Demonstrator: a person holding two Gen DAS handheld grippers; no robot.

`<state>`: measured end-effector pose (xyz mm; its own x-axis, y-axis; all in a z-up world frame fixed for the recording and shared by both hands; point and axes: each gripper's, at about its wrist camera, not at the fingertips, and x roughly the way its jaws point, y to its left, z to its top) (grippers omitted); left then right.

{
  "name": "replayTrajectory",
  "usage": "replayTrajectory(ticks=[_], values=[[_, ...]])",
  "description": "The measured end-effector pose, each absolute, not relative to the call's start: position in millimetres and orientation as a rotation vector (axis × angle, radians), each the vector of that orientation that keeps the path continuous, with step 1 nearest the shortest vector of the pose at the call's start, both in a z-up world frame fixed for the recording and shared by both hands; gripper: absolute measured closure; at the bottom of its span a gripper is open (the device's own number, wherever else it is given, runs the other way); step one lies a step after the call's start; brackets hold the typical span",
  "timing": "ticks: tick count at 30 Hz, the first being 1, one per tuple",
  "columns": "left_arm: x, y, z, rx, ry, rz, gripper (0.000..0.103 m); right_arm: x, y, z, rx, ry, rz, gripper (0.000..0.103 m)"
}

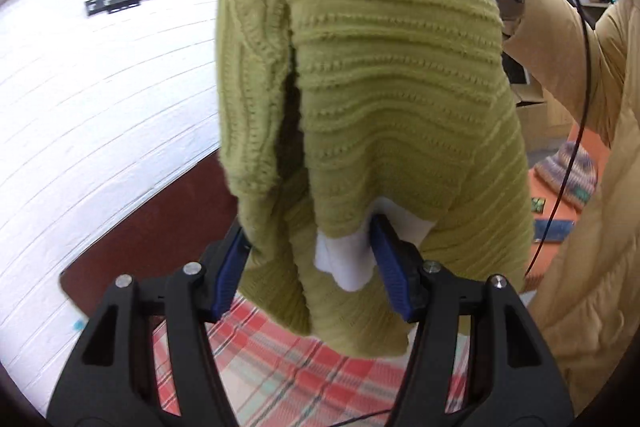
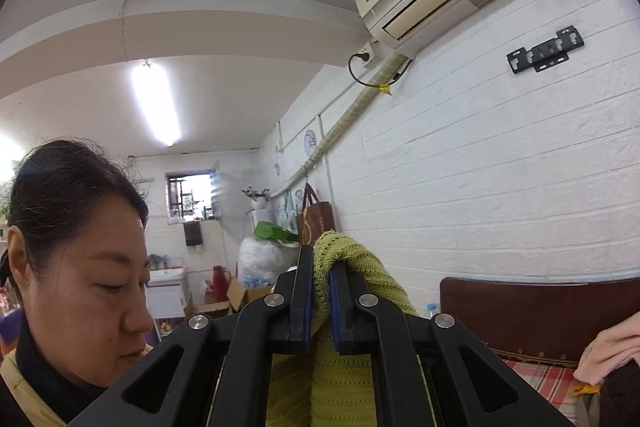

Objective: Fold clothes
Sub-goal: 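Lower the green sweater onto the bed and open both grippers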

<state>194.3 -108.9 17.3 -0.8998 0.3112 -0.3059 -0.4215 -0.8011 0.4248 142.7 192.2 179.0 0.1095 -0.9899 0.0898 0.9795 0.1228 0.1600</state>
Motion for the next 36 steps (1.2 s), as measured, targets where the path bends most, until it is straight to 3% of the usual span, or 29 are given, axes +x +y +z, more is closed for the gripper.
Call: replayTrajectory(ticks=[5,10,14,16,20,24,28,35,36], values=[[210,-154,-3,-0.48,0.69,2.748,0.04,100,133,128,0.275,-0.23,-1.427,0.096],[178,-182,-53,-0.802,0.587,2.72,0.04,21,51,21,0.657,-0.236,-1.493,0.095],[149,-177,-89,-0.947,0.521,2.658,0.04,-26,-2,-86,1.029,-0.035,-1.674,0.09],[135,-173,-103,-0.995,0.496,2.632,0.04,-41,-7,-126,1.171,0.095,-1.832,0.073],[118,-183,-108,-1.03,0.454,2.648,0.04,-28,23,-137,1.17,0.088,-1.953,0.052],[101,-194,-113,-1.068,0.408,2.667,0.04,24,38,-127,1.107,-0.045,-1.812,0.034],[92,-223,-107,-1.082,0.241,2.714,0.04,55,13,-156,1.225,-0.226,-1.574,0.034],[103,-254,-89,-1.03,0.027,2.823,0.04,26,-43,-216,1.376,-0.547,-1.491,0.034],[104,-255,-89,-1.034,0.018,2.825,0.04,21,-46,-220,1.378,-0.59,-1.502,0.04]])
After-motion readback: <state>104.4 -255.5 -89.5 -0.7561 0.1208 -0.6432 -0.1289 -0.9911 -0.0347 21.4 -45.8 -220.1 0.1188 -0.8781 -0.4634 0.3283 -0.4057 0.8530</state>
